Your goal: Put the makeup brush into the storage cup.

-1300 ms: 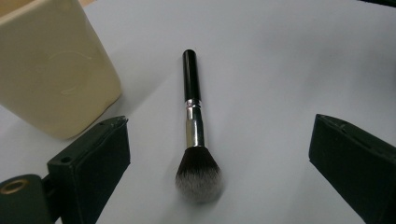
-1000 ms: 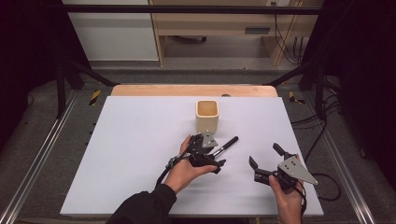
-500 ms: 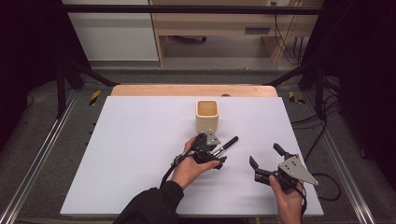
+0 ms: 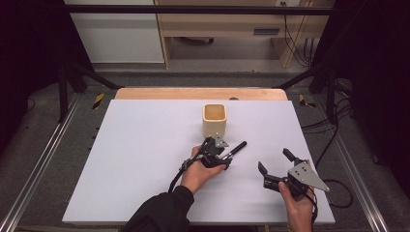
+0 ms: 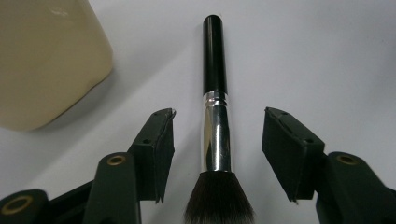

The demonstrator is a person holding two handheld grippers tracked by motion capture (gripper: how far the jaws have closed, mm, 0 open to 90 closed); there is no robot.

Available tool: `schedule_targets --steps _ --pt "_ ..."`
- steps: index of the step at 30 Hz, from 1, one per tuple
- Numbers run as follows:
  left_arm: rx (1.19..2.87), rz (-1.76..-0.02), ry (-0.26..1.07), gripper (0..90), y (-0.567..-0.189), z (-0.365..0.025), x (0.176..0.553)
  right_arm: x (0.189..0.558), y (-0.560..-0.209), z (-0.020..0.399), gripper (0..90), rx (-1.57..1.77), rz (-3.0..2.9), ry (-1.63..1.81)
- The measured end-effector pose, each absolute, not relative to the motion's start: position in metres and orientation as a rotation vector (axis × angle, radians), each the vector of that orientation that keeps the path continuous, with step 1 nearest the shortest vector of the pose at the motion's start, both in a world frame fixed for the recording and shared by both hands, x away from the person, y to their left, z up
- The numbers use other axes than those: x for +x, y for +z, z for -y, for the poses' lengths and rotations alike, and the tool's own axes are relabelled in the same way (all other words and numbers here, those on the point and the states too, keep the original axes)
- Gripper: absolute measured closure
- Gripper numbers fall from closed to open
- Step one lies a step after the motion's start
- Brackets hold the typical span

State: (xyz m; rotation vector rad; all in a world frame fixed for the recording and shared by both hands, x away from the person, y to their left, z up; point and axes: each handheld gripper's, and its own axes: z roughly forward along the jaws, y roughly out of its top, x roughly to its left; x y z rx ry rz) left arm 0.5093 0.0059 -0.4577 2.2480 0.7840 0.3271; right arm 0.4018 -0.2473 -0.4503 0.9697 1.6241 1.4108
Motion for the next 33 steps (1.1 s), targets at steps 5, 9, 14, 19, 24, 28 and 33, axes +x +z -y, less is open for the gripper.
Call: schedule_targets --steps 5,9,14,19,24,28,33 --pt "2.25 -0.801 0.325 46.0 -0.4592 -0.004 0.5098 0.4019 -0.4505 0.2471 4.5 0.966 -1.628 1.409" --pt "2.262 -0.825 0.324 48.9 -0.4611 -0.0041 0.5123 0.4021 -0.4507 0.2462 4.7 0.964 -1.635 1.411" --pt "2.267 -0.842 0.314 53.1 -0.4636 -0.0041 0.5143 0.4022 -0.4507 0.246 4.7 0.962 -1.638 1.41" --pt "2.275 -0.852 0.316 56.8 -0.4657 -0.0036 0.515 0.4024 -0.4509 0.2461 5.0 0.957 -1.641 1.409" --pt "2.294 -0.854 0.299 60.4 -0.4654 -0.0022 0.5162 0.4024 -0.451 0.2449 5.0 0.95 -1.648 1.406" --pt "2.302 -0.858 0.292 61.2 -0.4647 0.0001 0.5174 0.4021 -0.451 0.2438 4.8 0.953 -1.654 1.407" --pt "2.308 -0.872 0.276 62.5 -0.4659 0.0018 0.519 0.4021 -0.451 0.2436 4.8 0.948 -1.656 1.406"
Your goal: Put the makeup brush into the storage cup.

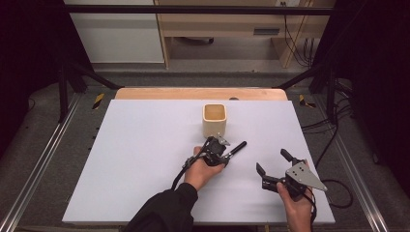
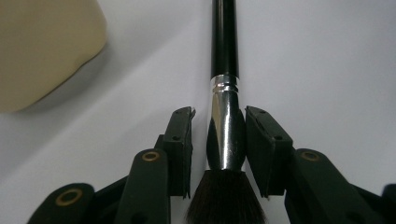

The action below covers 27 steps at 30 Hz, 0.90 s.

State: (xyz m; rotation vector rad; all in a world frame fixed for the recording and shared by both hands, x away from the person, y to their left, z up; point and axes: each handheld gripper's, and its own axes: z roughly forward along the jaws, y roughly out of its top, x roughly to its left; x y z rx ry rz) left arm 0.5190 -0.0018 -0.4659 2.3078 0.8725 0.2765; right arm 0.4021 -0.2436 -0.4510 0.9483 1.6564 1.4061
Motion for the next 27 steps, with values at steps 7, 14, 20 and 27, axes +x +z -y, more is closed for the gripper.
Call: schedule_targets --steps 7,14,20,27 --pt "2.322 -0.878 0.254 65.9 -0.467 0.003 0.521 0.402 -0.451 0.244 4.8 0.949 -1.659 1.405" --pt "2.33 -0.86 0.267 70.7 -0.465 0.001 0.521 0.402 -0.451 0.244 4.8 0.952 -1.655 1.406" --pt "2.315 -0.831 0.294 70.8 -0.456 -0.006 0.517 0.402 -0.451 0.244 4.8 0.953 -1.652 1.402" --pt "2.306 -0.779 0.3 70.9 -0.441 -0.026 0.506 0.402 -0.451 0.239 4.7 0.93 -1.675 1.393"
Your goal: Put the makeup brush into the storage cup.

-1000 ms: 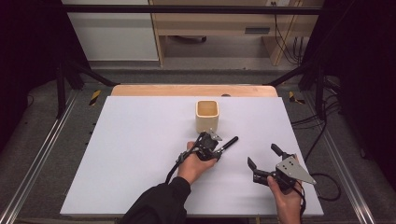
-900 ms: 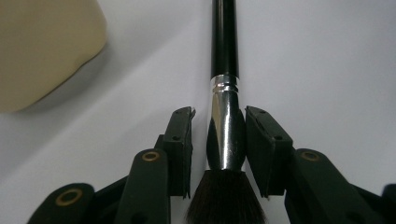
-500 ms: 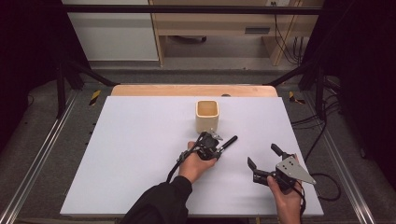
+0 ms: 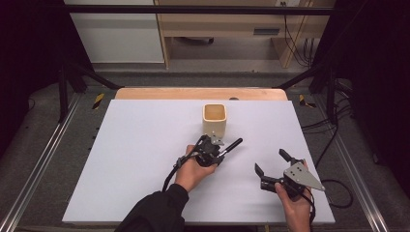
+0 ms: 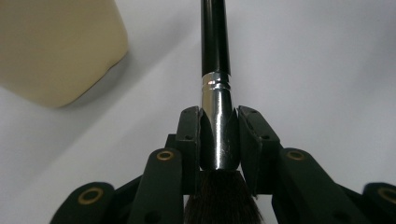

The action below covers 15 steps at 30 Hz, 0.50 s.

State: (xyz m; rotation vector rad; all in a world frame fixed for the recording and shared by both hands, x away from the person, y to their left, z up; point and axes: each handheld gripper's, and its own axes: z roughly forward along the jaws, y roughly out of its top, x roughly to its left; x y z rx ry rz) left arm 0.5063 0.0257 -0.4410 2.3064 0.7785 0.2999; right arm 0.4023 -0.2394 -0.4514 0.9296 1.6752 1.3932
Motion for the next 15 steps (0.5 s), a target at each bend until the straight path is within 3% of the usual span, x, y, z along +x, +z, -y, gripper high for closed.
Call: schedule_targets --steps 15 --pt "2.309 -0.665 0.301 70.9 -0.411 -0.077 0.483 0.401 -0.441 0.202 4.3 0.836 -1.791 1.291"
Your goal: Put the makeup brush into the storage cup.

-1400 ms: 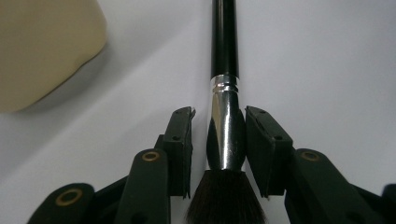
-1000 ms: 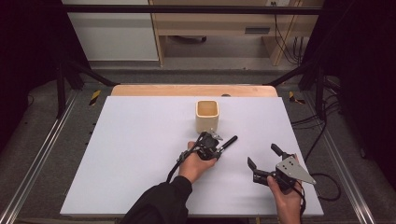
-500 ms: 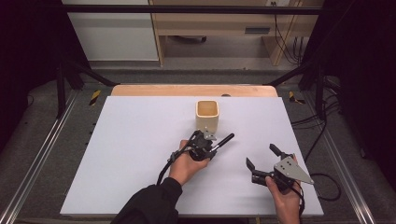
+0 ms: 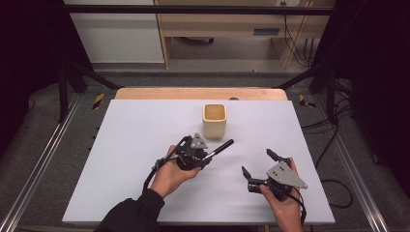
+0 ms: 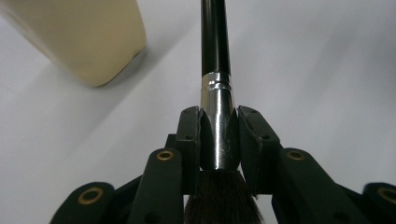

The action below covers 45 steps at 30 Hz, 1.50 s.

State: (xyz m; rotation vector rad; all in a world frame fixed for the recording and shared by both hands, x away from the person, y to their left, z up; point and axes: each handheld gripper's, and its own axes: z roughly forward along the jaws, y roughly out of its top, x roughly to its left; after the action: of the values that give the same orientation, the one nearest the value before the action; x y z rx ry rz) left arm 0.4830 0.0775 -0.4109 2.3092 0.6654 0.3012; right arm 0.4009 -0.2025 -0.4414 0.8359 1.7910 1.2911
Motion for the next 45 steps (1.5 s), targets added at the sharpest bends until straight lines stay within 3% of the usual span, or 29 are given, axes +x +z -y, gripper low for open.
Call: schedule_targets --steps 15,45 --pt "2.323 -0.643 0.334 70.9 -0.383 -0.119 0.461 0.389 -0.422 0.144 5.4 0.331 -2.061 0.824" --pt "2.378 -0.565 0.294 70.9 -0.374 -0.115 0.451 0.391 -0.411 0.128 14.8 0.069 -2.029 0.599"
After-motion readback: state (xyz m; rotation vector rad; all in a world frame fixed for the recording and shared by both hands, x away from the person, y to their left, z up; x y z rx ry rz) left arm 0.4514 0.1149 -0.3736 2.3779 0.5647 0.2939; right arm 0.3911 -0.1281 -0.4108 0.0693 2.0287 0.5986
